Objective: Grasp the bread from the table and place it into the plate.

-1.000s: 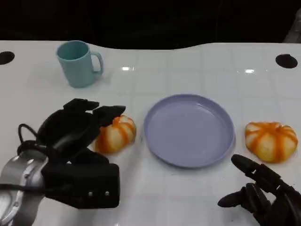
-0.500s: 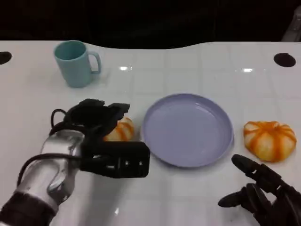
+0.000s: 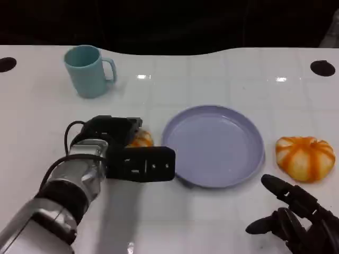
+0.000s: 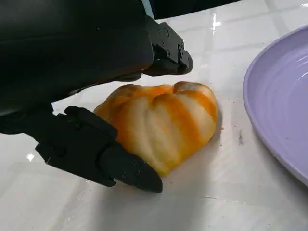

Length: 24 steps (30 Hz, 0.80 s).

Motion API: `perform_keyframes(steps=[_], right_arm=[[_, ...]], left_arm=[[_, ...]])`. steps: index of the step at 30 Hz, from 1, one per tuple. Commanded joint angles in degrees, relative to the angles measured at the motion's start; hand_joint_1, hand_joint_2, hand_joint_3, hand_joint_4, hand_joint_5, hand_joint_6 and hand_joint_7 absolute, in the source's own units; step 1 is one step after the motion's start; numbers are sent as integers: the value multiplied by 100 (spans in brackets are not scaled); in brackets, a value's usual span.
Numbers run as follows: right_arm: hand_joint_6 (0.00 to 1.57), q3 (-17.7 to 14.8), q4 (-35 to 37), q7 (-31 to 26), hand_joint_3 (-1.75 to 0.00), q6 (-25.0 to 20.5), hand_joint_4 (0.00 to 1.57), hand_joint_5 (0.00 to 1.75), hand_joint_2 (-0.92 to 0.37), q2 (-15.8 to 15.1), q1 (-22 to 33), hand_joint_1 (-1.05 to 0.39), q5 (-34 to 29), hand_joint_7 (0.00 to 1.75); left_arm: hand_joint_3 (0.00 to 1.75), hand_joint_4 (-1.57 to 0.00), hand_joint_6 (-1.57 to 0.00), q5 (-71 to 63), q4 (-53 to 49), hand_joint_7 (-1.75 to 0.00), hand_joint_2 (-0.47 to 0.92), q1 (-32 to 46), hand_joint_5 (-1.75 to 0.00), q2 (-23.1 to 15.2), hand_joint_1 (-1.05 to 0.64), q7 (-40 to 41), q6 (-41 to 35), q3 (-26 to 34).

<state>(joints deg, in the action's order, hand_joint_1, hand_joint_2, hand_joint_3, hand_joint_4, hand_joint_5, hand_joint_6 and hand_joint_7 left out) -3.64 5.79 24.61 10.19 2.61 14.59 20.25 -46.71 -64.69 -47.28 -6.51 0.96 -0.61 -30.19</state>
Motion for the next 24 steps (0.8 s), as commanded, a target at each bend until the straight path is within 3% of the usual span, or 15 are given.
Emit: perform_keyframes(steps=[1, 5, 8, 11, 12, 13, 15, 17, 18, 20, 22, 24], right_arm=[[104, -9, -60, 4, -31, 35, 74, 105, -92, -60, 36, -75, -6, 19], [103, -10, -53, 5, -32, 53, 74, 106, -92, -71, 36, -75, -26, 18], [104, -13, -53, -8, -32, 56, 74, 106, -92, -71, 35, -75, -46, 19], [104, -20, -71, -9, -32, 29, 74, 106, -92, -67, 41, -75, -38, 19], [104, -24, -82, -4, -32, 13, 74, 106, -92, -66, 44, -75, -24, 19], [104, -27, -89, -1, -32, 2, 74, 106, -92, -65, 46, -75, -15, 19], [104, -33, -85, 16, -32, -3, 74, 107, -92, -67, 46, -75, 4, 19], [103, -42, -69, 36, -32, 4, 74, 107, -92, -80, 39, -74, 10, 19], [102, -45, -61, 42, -32, 10, 74, 107, -92, -87, 34, -74, 5, 18], [102, -54, -45, 47, -32, 21, 73, 107, -92, -98, 23, -74, -2, 18], [102, -63, -32, 50, -32, 28, 73, 107, -92, -102, 13, -74, -2, 18], [102, -88, 14, 63, -32, 9, 73, 107, -92, -102, -25, -74, 31, 18]], left_arm=[[0, -17, -27, 25, -532, -2, 77, -194, -14, 118, -39, 151, -48, -190], [1, -26, -34, 94, -742, -2, 81, -217, -12, 162, -30, 256, 61, -271], [2, -46, -49, 315, -841, -4, 90, -240, -13, 132, -21, 178, 272, -141], [2, -50, -53, 428, -898, -3, 92, -286, -12, 124, -19, 177, 262, -94], [9, -71, -85, 503, -925, -6, 92, -324, -61, 123, -27, 131, 210, -28], [8, -74, -99, 562, -944, -6, 92, -351, -86, 123, -30, 97, 174, 13], [7, -76, -110, 611, -948, -5, 92, -337, -107, 109, -33, 250, 167, 37], [14, -70, -98, 622, -928, -1, 92, -283, -107, 83, -29, 577, 202, 57], [29, -66, -104, 633, -923, -10, 92, -266, -139, 73, -29, 701, 217, 67], [37, -63, -107, 690, -923, -15, 92, -270, -159, 57, -30, 804, 244, 97], [30, -65, -77, 752, -925, -85, 92, -287, -171, 43, -30, 835, 268, 118], [31, -68, -60, 930, -857, -133, 92, -282, -174, 36, -27, 1130, 295, 304]])
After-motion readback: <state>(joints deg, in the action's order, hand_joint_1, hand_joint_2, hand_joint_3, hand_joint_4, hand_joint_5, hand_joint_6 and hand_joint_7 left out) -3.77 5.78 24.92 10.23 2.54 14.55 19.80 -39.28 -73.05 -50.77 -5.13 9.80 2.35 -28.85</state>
